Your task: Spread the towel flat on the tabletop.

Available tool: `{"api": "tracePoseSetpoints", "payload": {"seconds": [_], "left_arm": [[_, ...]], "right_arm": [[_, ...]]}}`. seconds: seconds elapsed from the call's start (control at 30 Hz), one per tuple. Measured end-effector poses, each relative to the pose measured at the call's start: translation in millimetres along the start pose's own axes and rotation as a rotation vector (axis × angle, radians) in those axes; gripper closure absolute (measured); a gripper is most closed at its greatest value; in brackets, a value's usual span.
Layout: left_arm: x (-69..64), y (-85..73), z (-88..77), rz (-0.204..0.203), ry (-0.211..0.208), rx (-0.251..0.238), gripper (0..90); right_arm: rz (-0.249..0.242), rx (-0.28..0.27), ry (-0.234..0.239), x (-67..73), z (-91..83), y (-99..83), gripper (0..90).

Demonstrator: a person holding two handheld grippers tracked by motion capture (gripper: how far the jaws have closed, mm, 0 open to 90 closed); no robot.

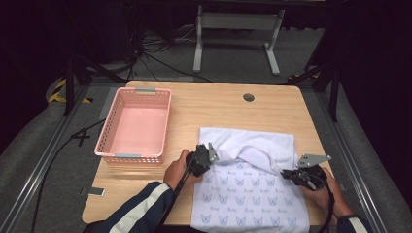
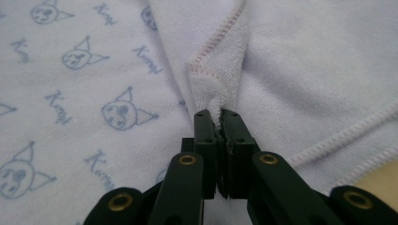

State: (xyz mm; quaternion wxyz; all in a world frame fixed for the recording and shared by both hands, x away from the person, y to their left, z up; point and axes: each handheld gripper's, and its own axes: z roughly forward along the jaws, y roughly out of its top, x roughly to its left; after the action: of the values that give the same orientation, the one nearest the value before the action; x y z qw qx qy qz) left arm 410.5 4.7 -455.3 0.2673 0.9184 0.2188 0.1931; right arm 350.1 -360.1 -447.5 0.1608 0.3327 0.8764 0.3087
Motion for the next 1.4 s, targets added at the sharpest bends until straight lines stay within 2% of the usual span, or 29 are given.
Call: {"api": "tracePoseSetpoints", "payload": {"seconds": [0.07,0.1,0.17,0.2,0.23,0.3,0.43,0.5,0.53,0.6,0.67,0.7,0.73,0.77,0.83,0.9,0.97,1.0,1.03,1.07,1.1,1.13,1.17,1.2,1.23,1.3,1.33,1.37,1.4], "left_arm": [[16.0,10.1,10.7,-0.028,0.007,0.012,86.7],[21.6,13.6,14.3,-0.021,0.026,0.024,86.7],[26.1,16.7,18.3,-0.030,0.040,0.027,86.7],[30.9,19.4,22.2,-0.043,0.052,0.026,86.7],[42.5,25.4,29.4,-0.078,0.060,0.032,86.7],[50.5,29.6,35.0,-0.100,0.077,0.034,86.7],[56.5,34.3,36.4,-0.132,0.099,0.023,86.5],[59.9,35.5,24.1,-0.193,0.093,-0.061,86.5],[61.0,36.6,14.8,-0.207,0.080,-0.105,86.5],[60.7,39.8,-7.3,-0.199,0.069,-0.168,86.5],[60.8,40.5,-30.9,-0.189,0.048,-0.244,86.5],[58.8,40.4,-43.5,-0.179,0.045,-0.261,86.5],[55.7,38.2,-58.3,-0.163,0.032,-0.304,86.5],[51.0,33.6,-71.9,-0.149,-0.001,-0.333,86.4],[38.3,22.7,-89.6,-0.108,-0.024,-0.363,86.5],[23.6,8.0,-100.0,-0.053,-0.051,-0.356,86.3],[6.0,-11.3,-105.7,-0.026,-0.115,-0.352,86.1],[-1.3,-19.4,-106.9,-0.010,-0.130,-0.344,86.0],[-1.3,-19.4,-106.9,-0.010,-0.130,-0.344,86.0],[-10.2,-29.2,-107.4,0.002,-0.169,-0.334,86.0],[-17.0,-36.9,-106.4,0.010,-0.192,-0.318,86.0],[-22.4,-42.6,-105.2,0.006,-0.215,-0.305,86.0],[-34.8,-54.7,-101.1,0.055,-0.249,-0.235,86.1],[-34.8,-54.7,-101.1,0.055,-0.249,-0.235,86.1],[-45.3,-63.8,-95.7,0.076,-0.263,-0.191,86.1],[-49.3,-67.1,-91.2,0.096,-0.268,-0.172,86.2],[-53.8,-70.1,-86.2,0.110,-0.263,-0.136,86.2],[-57.1,-72.7,-79.3,0.112,-0.268,-0.106,86.2],[-59.1,-73.8,-74.0,0.116,-0.268,-0.086,86.0]], "right_arm": [[0.022,-0.005,-0.045,-19.6,11.4,10.8,86.3],[0.027,-0.009,-0.056,-25.9,15.9,14.5,86.3],[0.048,-0.009,-0.079,-37.9,23.6,22.4,86.3],[0.041,-0.007,-0.093,-43.0,27.5,26.5,86.3],[0.047,-0.001,-0.106,-48.7,32.0,31.8,86.3],[0.064,0.005,-0.128,-55.2,38.2,38.8,86.3],[0.056,0.022,-0.167,-63.1,46.6,50.2,86.1],[0.049,0.017,-0.179,-64.2,44.8,54.6,86.3],[0.058,-0.016,-0.179,-65.3,39.4,55.8,86.3],[0.089,-0.110,-0.161,-66.9,22.3,56.2,86.3],[0.092,-0.165,-0.162,-66.3,-0.9,56.5,86.4],[0.093,-0.187,-0.149,-65.3,-8.9,56.1,86.4],[0.083,-0.217,-0.141,-62.9,-19.9,55.1,86.4],[0.073,-0.244,-0.130,-58.5,-33.4,53.5,86.4],[0.022,-0.284,-0.086,-46.7,-56.9,47.6,86.3],[-0.009,-0.295,-0.045,-35.5,-73.4,39.2,86.2],[-0.060,-0.275,-0.001,-21.0,-86.7,27.0,86.1],[-0.069,-0.274,0.030,-15.0,-90.8,20.7,86.1],[-0.069,-0.274,0.030,-15.0,-90.8,20.7,86.1],[-0.087,-0.268,0.062,-8.6,-94.0,14.3,86.1],[-0.121,-0.230,0.103,5.4,-98.4,-0.7,86.1],[-0.121,-0.230,0.103,5.4,-98.4,-0.7,86.1],[-0.141,-0.200,0.153,16.3,-98.9,-14.3,86.1],[-0.141,-0.200,0.153,16.3,-98.9,-14.3,86.1],[-0.143,-0.148,0.179,24.1,-95.7,-27.4,86.1],[-0.147,-0.095,0.209,29.1,-89.4,-38.2,86.1],[-0.147,-0.095,0.209,29.1,-89.4,-38.2,86.1],[-0.155,-0.055,0.215,31.1,-84.5,-43.6,86.1],[-0.136,-0.007,0.251,32.6,-72.4,-53.2,86.0]]}}
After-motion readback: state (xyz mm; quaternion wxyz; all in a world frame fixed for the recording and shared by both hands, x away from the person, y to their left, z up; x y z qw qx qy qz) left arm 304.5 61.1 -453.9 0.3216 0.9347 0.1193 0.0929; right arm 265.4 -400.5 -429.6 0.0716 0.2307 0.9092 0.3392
